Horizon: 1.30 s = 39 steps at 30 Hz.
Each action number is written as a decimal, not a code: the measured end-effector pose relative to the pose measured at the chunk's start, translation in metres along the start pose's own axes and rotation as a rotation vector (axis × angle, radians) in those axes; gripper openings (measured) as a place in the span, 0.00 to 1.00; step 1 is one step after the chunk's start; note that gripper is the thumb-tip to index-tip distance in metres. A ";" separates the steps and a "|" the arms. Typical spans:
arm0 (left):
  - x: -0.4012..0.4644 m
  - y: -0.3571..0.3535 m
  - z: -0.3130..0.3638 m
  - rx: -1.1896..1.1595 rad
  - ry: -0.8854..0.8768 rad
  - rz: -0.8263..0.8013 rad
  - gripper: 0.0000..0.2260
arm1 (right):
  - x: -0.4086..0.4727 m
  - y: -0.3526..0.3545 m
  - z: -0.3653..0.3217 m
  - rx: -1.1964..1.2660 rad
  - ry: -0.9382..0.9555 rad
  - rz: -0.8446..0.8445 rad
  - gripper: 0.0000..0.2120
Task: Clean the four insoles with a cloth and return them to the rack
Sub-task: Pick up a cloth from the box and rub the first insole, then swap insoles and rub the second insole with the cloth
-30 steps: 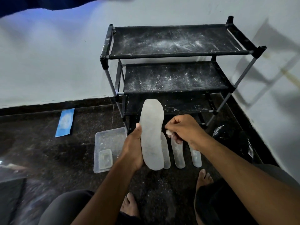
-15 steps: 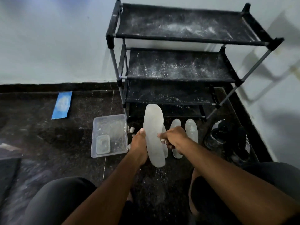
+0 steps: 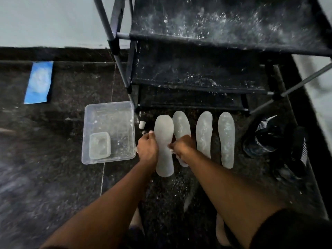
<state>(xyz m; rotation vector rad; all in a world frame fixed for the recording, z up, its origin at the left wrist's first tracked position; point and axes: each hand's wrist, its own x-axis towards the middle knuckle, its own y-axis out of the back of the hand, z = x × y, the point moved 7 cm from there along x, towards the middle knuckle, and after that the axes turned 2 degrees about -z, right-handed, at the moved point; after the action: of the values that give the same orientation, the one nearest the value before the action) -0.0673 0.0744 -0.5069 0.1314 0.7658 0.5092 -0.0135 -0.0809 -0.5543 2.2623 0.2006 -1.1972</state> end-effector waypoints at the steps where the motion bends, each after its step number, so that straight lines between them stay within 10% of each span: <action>1: 0.010 -0.003 -0.005 0.002 0.001 0.002 0.22 | 0.012 -0.007 0.000 -0.014 -0.016 -0.010 0.13; 16: 0.066 -0.043 -0.027 0.036 0.000 -0.139 0.13 | 0.087 -0.038 0.002 -0.162 -0.053 0.073 0.17; 24: 0.064 -0.073 -0.030 -0.049 0.026 -0.179 0.11 | 0.095 0.067 0.013 -0.169 0.019 0.328 0.20; 39: 0.062 -0.127 -0.036 -0.090 0.278 -0.251 0.08 | 0.124 0.077 0.028 -0.080 0.009 0.128 0.15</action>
<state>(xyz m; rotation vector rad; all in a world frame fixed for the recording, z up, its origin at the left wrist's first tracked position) -0.0046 -0.0086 -0.6089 -0.1212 1.0132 0.3244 0.0687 -0.1755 -0.6341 2.1770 0.1038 -1.0934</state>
